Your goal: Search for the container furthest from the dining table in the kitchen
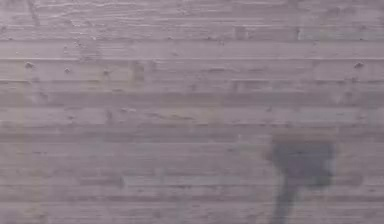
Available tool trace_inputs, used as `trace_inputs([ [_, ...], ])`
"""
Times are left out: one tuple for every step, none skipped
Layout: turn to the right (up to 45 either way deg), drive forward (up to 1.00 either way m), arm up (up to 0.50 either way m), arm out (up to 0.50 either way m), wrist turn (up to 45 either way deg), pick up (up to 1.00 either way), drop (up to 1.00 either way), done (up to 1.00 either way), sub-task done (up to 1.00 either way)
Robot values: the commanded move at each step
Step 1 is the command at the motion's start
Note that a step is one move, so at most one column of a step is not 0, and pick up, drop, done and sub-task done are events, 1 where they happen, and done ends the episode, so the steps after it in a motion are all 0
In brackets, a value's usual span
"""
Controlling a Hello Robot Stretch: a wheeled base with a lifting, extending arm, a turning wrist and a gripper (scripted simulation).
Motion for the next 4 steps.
trace_inputs([
  [45.0, 0.00, 0.00, 0.00, 0.0, 0.00, 0.00, 0.00, 0.00],
  [45.0, 0.00, 0.00, 0.00, 0.0, 0.00, 0.00, 0.00, 0.00],
  [30.0, 0.00, 0.00, 0.00, 0.0, 0.00, 0.00, 0.00, 0.00],
  [0.0, 1.00, 0.00, 0.00, 0.0, 0.00, 0.00, 0.00, 0.00],
])
